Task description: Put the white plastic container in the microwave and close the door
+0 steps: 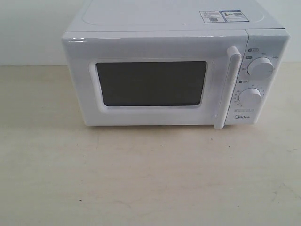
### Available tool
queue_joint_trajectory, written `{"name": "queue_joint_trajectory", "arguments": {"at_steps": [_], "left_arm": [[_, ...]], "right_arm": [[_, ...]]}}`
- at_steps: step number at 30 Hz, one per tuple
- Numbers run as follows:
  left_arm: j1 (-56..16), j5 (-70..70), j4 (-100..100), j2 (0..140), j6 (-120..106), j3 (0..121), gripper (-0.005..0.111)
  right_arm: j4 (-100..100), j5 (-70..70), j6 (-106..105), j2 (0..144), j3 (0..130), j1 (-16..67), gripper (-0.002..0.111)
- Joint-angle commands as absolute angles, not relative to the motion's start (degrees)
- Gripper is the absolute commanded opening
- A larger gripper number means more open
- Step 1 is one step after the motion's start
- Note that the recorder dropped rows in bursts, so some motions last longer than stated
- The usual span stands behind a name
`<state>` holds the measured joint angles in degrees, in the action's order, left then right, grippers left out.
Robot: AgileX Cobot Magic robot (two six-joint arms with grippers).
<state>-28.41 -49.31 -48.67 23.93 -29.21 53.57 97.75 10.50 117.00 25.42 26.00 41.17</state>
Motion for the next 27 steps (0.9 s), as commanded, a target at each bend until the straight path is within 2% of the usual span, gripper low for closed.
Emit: {"name": "queue_joint_trajectory", "arguments": {"at_steps": [1,7,13,22,27], "left_arm": [[-26.02,-49.38,-41.59,19.70,-31.29,53.33,0.004],[-17.00,-46.08,-27.08,9.91,-32.01,49.34,0.004],[-12.08,-42.63,-15.19,1.40,-31.57,40.46,0.004],[-11.74,-13.15,-14.08,0.00,-26.69,22.59,0.004],[-8.35,-1.34,-14.35,0.00,-23.82,11.58,0.004]], "right_arm": [[97.96,10.45,116.43,25.24,25.81,41.25,0.000],[97.96,10.56,116.62,25.24,25.81,41.25,0.000],[97.96,10.56,116.47,25.24,25.81,41.25,0.000],[97.96,10.86,116.64,25.24,25.81,41.25,0.000],[97.96,10.96,116.64,25.24,25.81,41.25,0.000]]}}
